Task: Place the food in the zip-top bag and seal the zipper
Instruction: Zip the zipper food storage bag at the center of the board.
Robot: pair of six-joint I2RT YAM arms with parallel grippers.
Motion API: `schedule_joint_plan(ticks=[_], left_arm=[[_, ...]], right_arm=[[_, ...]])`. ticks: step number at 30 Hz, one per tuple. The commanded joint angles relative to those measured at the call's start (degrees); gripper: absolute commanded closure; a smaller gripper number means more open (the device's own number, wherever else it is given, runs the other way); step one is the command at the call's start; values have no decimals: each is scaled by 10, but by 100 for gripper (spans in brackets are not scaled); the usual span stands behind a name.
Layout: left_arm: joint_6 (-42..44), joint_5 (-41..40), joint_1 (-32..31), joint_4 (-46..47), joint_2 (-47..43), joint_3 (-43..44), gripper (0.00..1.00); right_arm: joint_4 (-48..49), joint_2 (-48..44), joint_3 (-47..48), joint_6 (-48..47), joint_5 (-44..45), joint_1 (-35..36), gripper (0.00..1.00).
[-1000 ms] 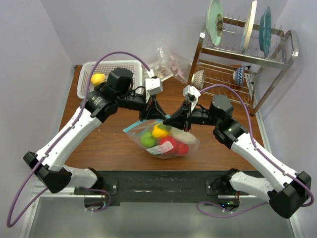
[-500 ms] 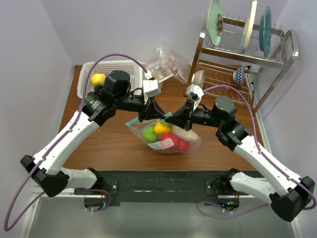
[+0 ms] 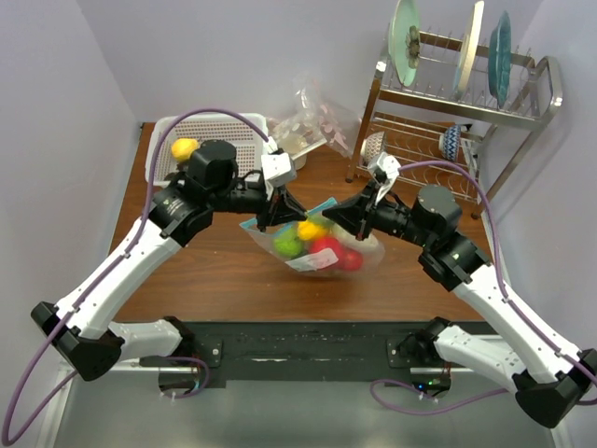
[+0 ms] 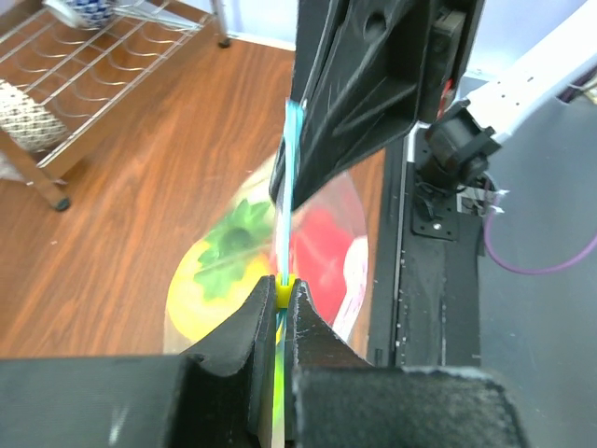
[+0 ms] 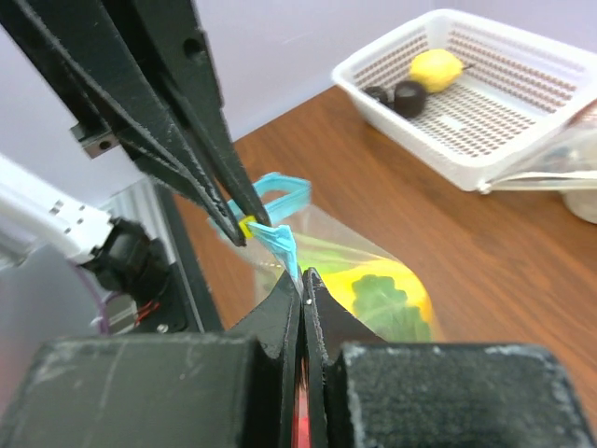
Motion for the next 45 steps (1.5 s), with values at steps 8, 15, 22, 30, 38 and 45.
schedule_joint_plan(ticks=[8, 15, 22, 30, 38, 45], left_arm=[[-13, -35, 27, -79, -24, -17, 100], [-14, -33, 31, -80, -18, -23, 100], [-17, -30, 35, -80, -11, -31, 100], [-16, -31, 42, -78, -8, -40, 100], [-21, -59, 46, -82, -4, -42, 100], [-61, -145, 56, -66, 18, -49, 100]], right_arm=[[3, -22, 47, -30, 289, -20, 100], [-35, -7, 75, -33, 441, -24, 100], [-63, 11, 90, -24, 553, -38, 100], [-80, 20, 88, 2, 625, -59, 100], [-84, 32, 76, 32, 635, -72, 100], [-44, 87, 70, 65, 486, -72, 100]])
